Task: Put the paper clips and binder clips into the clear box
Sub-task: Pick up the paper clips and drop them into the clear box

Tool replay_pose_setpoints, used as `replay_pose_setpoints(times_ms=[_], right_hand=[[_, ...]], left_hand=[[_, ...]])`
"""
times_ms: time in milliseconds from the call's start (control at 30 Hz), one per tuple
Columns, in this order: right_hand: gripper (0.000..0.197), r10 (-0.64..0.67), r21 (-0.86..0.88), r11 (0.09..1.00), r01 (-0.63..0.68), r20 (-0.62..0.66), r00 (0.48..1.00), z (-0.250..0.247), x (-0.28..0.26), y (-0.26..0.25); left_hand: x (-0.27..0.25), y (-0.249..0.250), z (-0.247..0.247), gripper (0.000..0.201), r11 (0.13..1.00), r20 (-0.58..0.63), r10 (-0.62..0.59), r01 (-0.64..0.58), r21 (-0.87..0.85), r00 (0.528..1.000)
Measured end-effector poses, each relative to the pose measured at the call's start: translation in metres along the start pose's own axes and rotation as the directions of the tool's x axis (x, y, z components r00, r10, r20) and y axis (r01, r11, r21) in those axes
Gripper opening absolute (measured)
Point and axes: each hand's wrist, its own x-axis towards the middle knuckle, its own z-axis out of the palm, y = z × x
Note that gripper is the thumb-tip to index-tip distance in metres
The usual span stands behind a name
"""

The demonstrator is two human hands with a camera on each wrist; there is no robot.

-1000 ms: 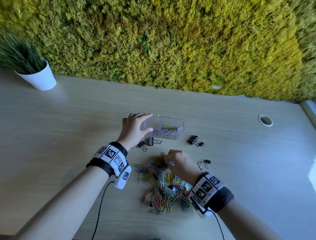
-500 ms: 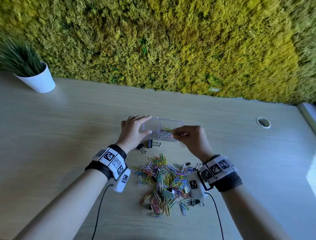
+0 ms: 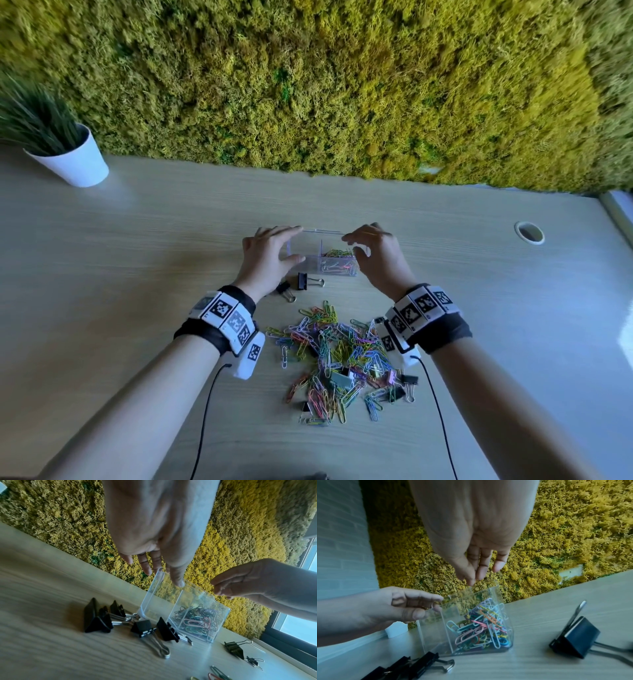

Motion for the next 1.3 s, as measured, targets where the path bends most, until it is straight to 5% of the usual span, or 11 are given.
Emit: replay_pose_setpoints(times_ms=[133, 233, 300, 367, 467, 567, 767, 900, 1100, 1200, 1300], right_hand=[[0.041, 0.033, -0.003, 0.999, -0.033, -0.031, 0.999, -0.009, -0.020, -0.005], [0.049, 0.173, 0.035, 0.984, -0.174, 0.038, 0.984, -0.026, -0.051, 0.003], [0.067, 0.282, -0.030, 0.959, -0.281, 0.162, 0.946, -0.039, -0.079, 0.017], [0.087, 0.402, -0.132, 0.916, -0.380, 0.283, 0.871, -0.046, -0.108, 0.032], [0.097, 0.497, -0.217, 0.868, -0.447, 0.395, 0.773, -0.041, -0.136, 0.043], [0.083, 0.459, -0.187, 0.888, -0.420, 0.416, 0.785, -0.025, -0.136, 0.037], [0.073, 0.290, -0.105, 0.956, -0.273, 0.469, 0.834, 0.001, -0.112, 0.012], [0.088, 0.367, -0.125, 0.929, -0.348, 0.419, 0.830, -0.020, -0.119, 0.011], [0.113, 0.536, -0.269, 0.832, -0.486, 0.617, 0.576, -0.034, -0.157, 0.009], [0.111, 0.485, -0.241, 0.868, -0.435, 0.603, 0.633, -0.015, -0.160, 0.002], [0.100, 0.428, -0.224, 0.903, -0.366, 0.540, 0.725, -0.003, -0.150, -0.004]], left_hand=[[-0.001, 0.002, -0.002, 0.061, 0.998, 0.026, 0.023, -0.025, 0.058, 0.999], [-0.014, 0.003, -0.010, 0.072, 0.989, 0.017, 0.078, -0.079, 0.127, 0.997], [-0.031, 0.009, -0.019, 0.068, 0.979, 0.020, 0.146, -0.147, 0.142, 0.989], [-0.052, 0.013, -0.026, 0.063, 0.975, 0.186, 0.159, -0.184, 0.125, 0.970], [-0.079, 0.007, -0.023, 0.066, 0.980, 0.547, -0.043, -0.071, 0.186, 0.836], [-0.091, 0.003, -0.012, 0.074, 0.971, 0.665, -0.188, 0.032, 0.239, 0.723], [-0.089, 0.038, -0.003, 0.067, 0.993, 0.651, -0.072, -0.008, 0.120, 0.756], [-0.095, 0.041, -0.015, 0.098, 0.992, 0.640, 0.004, -0.085, 0.095, 0.769], [-0.124, 0.043, 0.003, 0.138, 0.887, 0.774, 0.059, -0.389, 0.250, 0.631], [-0.121, 0.046, 0.017, 0.135, 0.884, 0.754, 0.050, -0.380, 0.272, 0.655], [-0.110, 0.046, 0.023, 0.125, 0.868, 0.651, 0.094, -0.382, 0.316, 0.753]])
